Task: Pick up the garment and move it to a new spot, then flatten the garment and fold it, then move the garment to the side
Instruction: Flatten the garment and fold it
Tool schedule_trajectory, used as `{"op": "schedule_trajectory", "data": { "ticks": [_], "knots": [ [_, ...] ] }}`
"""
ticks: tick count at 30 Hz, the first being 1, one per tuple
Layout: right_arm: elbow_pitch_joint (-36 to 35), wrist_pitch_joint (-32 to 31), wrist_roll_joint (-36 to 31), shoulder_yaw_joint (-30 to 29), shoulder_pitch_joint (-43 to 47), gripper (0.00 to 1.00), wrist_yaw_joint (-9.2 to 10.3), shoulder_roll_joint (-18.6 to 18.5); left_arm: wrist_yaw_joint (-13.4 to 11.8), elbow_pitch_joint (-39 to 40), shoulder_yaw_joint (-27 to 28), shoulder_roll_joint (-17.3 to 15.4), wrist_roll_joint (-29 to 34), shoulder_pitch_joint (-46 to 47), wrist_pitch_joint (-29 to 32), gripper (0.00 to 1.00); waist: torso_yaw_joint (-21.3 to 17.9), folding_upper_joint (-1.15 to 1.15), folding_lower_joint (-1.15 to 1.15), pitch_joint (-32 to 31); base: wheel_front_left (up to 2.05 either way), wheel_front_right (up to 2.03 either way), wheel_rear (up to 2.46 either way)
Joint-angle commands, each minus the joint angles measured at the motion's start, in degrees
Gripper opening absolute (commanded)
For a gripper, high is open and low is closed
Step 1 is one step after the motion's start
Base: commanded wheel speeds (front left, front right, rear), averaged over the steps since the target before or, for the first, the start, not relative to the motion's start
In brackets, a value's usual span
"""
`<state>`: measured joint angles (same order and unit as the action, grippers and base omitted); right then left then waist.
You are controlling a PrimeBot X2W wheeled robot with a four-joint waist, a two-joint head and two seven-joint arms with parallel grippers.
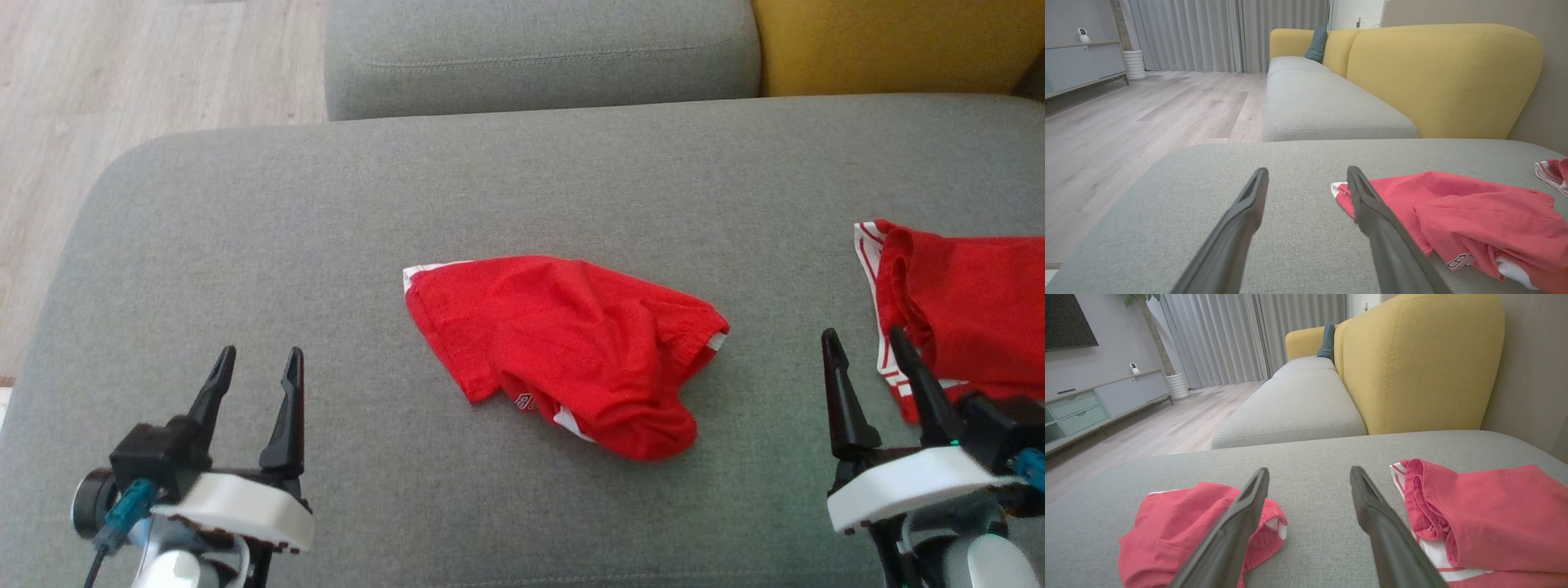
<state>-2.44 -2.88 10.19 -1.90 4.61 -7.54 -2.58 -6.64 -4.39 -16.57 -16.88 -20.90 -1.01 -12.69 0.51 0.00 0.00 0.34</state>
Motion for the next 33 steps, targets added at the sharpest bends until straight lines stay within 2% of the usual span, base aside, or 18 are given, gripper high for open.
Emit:
{"op": "schedule_trajectory", "data": {
  "ticks": [1, 21, 28, 33],
  "knots": [
    [-2.32, -0.09, 0.57, 1.28, -1.39, 1.00, 0.05, -0.30, -0.42, 2.36, 1.93, -1.68, -0.08, 2.12, 0.02, 1.00, 0.08, 0.00, 0.00, 0.08, 0.00, 0.00, 0.00],
    [-1.35, -0.91, 1.94, 1.93, -1.72, 1.00, 0.05, -0.30, -0.98, 2.94, 1.60, -1.99, -0.48, 2.49, -0.23, 1.00, 0.43, 0.00, 0.00, 1.21, 0.00, 0.00, 0.00],
    [4.09, -4.05, 4.65, 6.65, -4.13, 1.00, 0.05, -0.30, -0.13, 2.26, 1.51, -1.92, -0.62, 5.50, -0.69, 1.00, 1.51, 0.00, 0.00, 4.84, 0.00, 0.00, 0.00],
    [10.30, -3.70, 7.56, 9.97, -9.16, 1.00, 0.05, -0.30, 0.60, 1.25, 1.07, -1.23, -0.25, 8.29, -1.32, 1.00, 2.94, 0.00, 0.00, 7.72, 0.00, 0.00, 0.00]
  ]
}}
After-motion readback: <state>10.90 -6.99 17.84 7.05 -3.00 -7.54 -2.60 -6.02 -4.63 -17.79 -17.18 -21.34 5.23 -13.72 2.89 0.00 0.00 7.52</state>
